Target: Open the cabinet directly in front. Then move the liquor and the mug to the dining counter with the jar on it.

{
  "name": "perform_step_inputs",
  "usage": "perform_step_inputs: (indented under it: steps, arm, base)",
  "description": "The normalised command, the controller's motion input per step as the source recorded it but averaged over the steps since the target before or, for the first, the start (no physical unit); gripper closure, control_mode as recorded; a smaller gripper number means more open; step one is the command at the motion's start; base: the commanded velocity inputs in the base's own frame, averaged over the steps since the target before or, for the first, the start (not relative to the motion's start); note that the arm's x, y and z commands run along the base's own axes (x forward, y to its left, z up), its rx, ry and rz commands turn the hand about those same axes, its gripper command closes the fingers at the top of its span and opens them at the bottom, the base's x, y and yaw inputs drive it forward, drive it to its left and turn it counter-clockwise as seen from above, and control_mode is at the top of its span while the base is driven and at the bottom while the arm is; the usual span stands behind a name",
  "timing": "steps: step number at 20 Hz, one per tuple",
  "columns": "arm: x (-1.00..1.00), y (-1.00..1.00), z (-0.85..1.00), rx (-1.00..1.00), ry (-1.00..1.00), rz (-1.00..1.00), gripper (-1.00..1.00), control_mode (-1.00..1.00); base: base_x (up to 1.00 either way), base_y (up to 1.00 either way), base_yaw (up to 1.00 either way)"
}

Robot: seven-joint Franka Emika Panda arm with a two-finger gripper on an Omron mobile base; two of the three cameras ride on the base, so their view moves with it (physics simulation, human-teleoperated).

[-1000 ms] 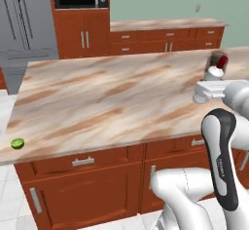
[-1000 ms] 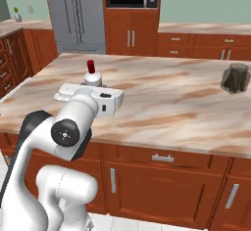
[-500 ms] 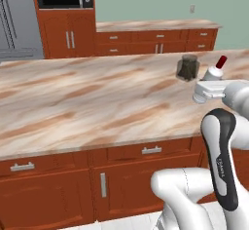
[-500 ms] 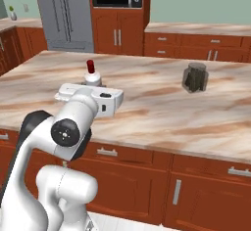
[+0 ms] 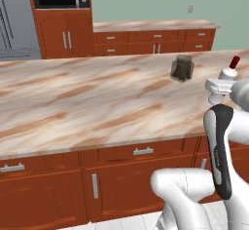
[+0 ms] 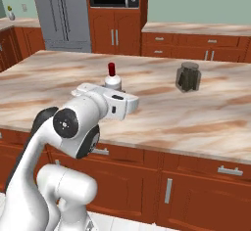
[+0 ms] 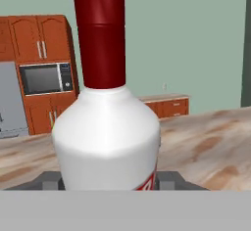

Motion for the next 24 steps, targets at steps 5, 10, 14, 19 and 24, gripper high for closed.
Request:
perform_step_inputs:
  steps: [5, 10, 14, 19, 24]
  arm:
    - [0.06, 0.0, 0.01, 0.0, 0.0, -0.06, 1.0, -1.0]
    - [0.64, 0.0, 0.0, 0.0, 0.1, -0.03, 1.0, -1.0]
    - [0.86, 0.0, 0.0, 0.0, 0.16, -0.07, 1.0, -1.0]
    - [0.64, -0.01, -0.18, -0.01, 0.12, -0.02, 1.0, -1.0]
    - [0.4, -0.01, -0.5, -0.04, 0.11, 0.0, 1.0, -1.0]
  base:
    - [0.0, 0.0, 0.0]
    - [0.0, 0.0, 0.0]
    - [0.0, 0.0, 0.0]
    - [0.0, 0.0, 0.0]
    - [0.0, 0.0, 0.0]
